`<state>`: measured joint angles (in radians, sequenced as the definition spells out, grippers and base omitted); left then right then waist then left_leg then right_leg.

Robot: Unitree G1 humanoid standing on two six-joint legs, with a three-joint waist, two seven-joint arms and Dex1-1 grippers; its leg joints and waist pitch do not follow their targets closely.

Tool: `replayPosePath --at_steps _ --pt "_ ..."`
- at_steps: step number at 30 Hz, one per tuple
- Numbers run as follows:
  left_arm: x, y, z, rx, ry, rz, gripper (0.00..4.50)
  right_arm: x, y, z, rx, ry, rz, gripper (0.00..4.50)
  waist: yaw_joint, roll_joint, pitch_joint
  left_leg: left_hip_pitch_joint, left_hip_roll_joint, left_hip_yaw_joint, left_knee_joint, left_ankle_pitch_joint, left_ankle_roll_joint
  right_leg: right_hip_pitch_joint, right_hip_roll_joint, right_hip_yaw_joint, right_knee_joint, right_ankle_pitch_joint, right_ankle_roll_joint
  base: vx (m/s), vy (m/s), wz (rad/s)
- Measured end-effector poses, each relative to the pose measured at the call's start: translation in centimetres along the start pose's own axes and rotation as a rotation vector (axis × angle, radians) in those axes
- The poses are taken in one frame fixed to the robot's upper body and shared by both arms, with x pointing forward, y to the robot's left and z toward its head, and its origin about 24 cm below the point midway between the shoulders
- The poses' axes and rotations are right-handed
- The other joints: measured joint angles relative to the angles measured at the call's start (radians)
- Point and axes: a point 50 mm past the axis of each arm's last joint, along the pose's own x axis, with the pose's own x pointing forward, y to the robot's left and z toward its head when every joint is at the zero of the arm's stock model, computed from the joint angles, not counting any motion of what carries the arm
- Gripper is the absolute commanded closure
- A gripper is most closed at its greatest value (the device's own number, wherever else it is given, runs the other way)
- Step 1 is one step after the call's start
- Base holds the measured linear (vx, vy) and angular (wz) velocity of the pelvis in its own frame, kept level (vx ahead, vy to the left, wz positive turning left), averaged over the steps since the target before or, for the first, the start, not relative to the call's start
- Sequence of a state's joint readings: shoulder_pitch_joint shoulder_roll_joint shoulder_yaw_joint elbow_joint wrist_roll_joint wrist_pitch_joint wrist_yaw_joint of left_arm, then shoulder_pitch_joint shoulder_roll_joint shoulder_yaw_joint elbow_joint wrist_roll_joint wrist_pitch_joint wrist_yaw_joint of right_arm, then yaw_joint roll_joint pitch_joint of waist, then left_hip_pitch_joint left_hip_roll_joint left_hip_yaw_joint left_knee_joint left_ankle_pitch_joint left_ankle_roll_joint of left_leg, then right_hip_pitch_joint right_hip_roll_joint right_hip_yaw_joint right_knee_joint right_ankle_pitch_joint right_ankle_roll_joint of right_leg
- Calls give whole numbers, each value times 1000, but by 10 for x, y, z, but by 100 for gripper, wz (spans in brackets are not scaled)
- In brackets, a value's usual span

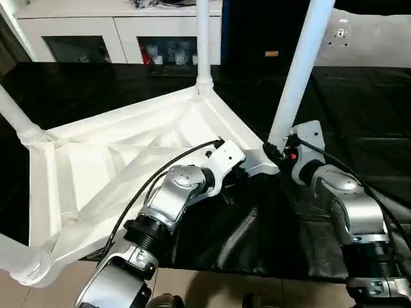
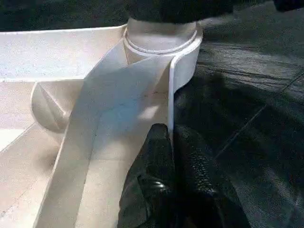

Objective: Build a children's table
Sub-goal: Rotate leg to tighten

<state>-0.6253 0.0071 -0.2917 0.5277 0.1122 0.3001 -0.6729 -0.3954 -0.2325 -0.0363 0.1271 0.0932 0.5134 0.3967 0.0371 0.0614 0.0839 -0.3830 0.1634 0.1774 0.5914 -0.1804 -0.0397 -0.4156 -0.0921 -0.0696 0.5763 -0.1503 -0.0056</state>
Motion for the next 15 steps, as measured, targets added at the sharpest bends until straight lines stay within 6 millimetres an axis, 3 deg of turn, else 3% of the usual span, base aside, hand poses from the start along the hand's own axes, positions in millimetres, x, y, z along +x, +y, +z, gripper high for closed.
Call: replayPosePath --at_steps 6,15 --pt "-5 3 0 49 6 -17 450 -1 4 -1 23 -30 25 127 -2 -1 1 -1 0 0 -2 0 0 -2 0 0 0 0 0 0 0 0" --pt "-23 16 -8 150 11 -87 450 -23 -6 -7 -11 -23 208 44 -3 -3 3 -1 2 0 -8 0 0 -4 2 -2 0 -1 1 0 0 0"
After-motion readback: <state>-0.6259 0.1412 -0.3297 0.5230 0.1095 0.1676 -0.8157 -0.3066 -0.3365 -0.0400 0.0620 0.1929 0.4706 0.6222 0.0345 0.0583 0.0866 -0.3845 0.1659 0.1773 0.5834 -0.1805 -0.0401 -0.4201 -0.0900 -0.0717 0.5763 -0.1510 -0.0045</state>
